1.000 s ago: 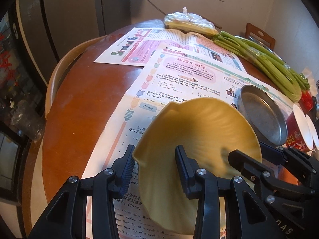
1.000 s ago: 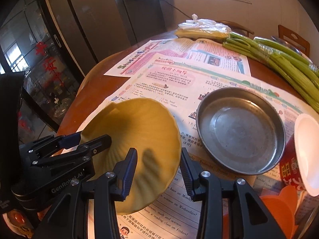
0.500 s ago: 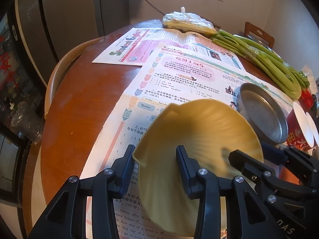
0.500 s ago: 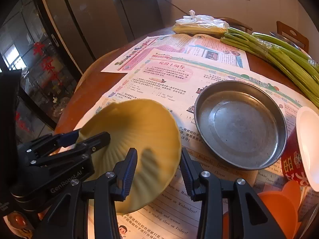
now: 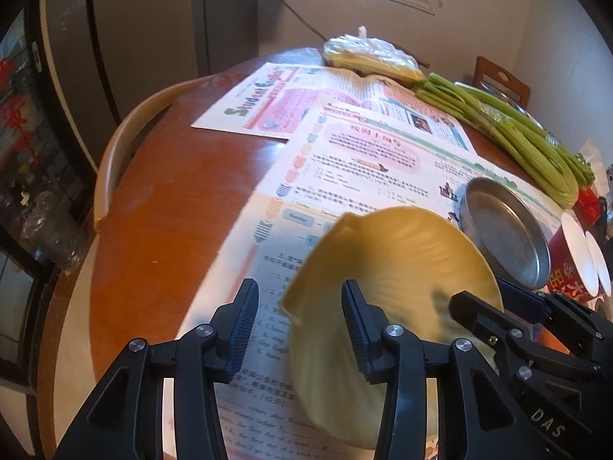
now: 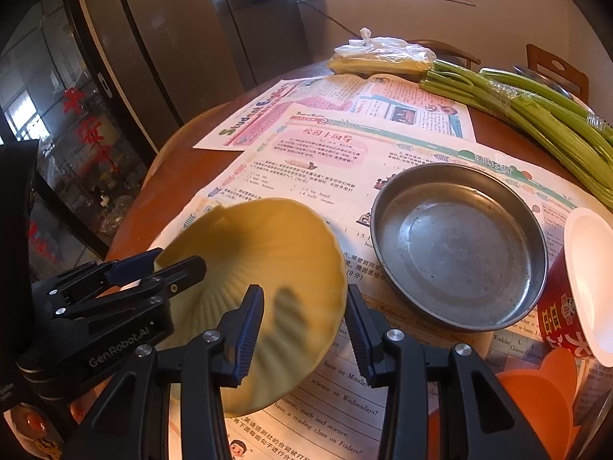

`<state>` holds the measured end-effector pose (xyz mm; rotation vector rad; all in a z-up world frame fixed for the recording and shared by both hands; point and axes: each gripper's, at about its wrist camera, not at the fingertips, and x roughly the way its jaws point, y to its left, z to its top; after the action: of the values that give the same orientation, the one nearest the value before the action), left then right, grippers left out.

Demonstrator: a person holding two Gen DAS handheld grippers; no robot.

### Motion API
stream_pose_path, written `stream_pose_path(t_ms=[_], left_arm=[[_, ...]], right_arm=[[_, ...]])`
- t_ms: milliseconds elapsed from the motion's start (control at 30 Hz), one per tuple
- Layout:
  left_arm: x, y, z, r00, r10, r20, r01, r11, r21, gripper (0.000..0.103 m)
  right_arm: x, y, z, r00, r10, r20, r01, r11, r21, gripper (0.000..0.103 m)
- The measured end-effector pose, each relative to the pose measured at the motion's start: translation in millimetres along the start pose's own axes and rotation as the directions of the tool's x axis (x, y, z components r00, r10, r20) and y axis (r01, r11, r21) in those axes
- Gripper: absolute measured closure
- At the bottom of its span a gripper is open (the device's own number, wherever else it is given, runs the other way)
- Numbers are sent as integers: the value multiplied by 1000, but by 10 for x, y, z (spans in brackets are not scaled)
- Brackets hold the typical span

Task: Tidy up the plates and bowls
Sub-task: 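Lift the yellow shell plate with the left tool and carry it, then lower the yellow shell plate onto the paper and open the left tool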

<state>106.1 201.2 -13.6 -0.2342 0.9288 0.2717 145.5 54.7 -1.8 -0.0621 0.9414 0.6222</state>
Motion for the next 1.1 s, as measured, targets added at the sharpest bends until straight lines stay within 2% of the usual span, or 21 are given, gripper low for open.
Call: stream_pose_path(t_ms=[200,333,467,600,833,967,1100], left_arm=[[-194,-12,3,999,-6,47,5,1000,16,49],[-322,-55,-3,997,-17,74,15,1000,26,48],[-442,-86,-19,995,-32,96,29,999,36,48],[-541,-136,-31,993,-52,107,46,997,57,47],[-755,-363,-102,986,-98,133,83,990,110,45],[-875,-522,-144,981,-129,142,108,984,144,44],[-985,-663,-178,977,-151,149,125,977,170,43]], right_arm=[[-125,25,22,999,-20,37,20,1000,-9,59],[-180,26,31,998,-25,53,25,1000,-11,59],[-303,36,35,993,-64,95,67,997,-27,59],[-512,1,46,988,-54,142,58,998,-21,59],[-856,-92,-43,977,-81,195,82,997,6,49],[-1069,-131,-112,965,-122,231,124,992,8,49],[-1273,-202,-183,958,-127,256,124,992,29,48]])
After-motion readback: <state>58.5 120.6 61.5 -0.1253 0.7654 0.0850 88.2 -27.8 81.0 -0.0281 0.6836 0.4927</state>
